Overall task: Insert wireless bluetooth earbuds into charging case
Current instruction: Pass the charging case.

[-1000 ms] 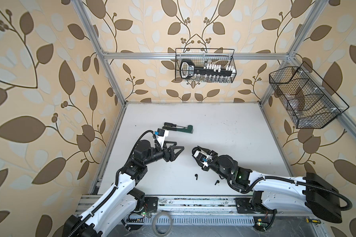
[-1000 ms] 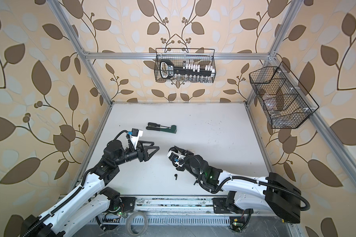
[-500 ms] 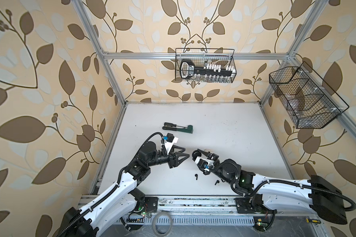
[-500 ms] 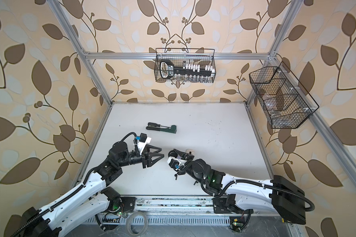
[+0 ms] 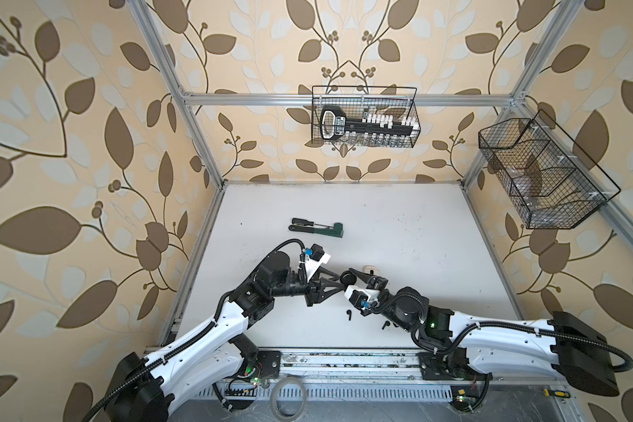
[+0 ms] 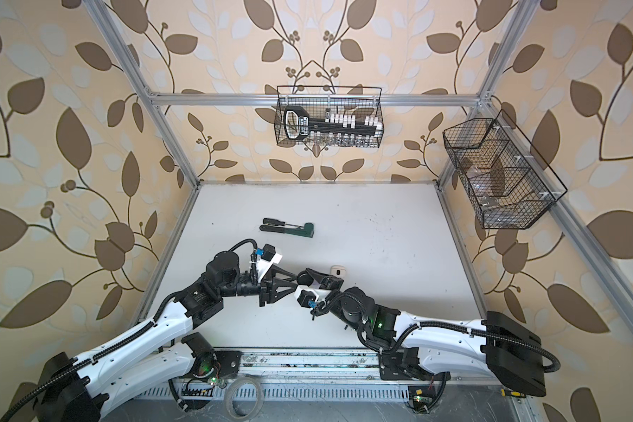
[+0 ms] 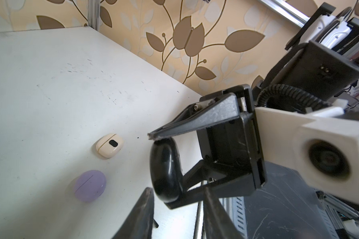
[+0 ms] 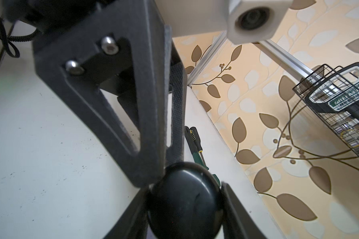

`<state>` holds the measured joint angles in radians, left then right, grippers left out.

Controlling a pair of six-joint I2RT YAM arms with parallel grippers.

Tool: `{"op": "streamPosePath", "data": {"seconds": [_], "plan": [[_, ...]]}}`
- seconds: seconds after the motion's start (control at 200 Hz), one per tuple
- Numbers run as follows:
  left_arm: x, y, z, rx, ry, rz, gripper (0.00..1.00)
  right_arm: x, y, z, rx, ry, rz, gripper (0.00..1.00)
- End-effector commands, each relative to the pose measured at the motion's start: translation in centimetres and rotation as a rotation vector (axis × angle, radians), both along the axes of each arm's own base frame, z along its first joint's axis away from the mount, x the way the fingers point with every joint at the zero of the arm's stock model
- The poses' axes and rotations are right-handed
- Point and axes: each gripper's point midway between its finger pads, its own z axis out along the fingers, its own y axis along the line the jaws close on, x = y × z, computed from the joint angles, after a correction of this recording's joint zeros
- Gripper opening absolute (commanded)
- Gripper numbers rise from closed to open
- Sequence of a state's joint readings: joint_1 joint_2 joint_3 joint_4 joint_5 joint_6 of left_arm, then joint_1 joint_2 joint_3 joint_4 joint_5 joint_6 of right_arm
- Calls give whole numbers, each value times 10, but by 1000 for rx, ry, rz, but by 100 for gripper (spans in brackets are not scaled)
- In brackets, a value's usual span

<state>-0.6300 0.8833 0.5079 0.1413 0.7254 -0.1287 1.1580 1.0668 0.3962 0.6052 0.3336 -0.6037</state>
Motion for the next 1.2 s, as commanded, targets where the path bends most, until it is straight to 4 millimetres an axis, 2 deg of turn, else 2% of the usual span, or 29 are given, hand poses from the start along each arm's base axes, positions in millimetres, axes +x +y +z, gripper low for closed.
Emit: {"op": "streamPosePath", "data": {"seconds": [0.0,0.385,1.05,1.195], "plan": [[-2,-7,18,-17,-56,-42,37,0,1,16,24,-58,-8,25],[2,-14,10,12,-36,-50,28,-5,10,25,11,-107,8,25],[3,-18,5,28,-29,-65,29,-5,20,32,10,-130,22,25],[1,-19,4,35,-27,-78,25,-4,20,32,7,-133,15,25]]}}
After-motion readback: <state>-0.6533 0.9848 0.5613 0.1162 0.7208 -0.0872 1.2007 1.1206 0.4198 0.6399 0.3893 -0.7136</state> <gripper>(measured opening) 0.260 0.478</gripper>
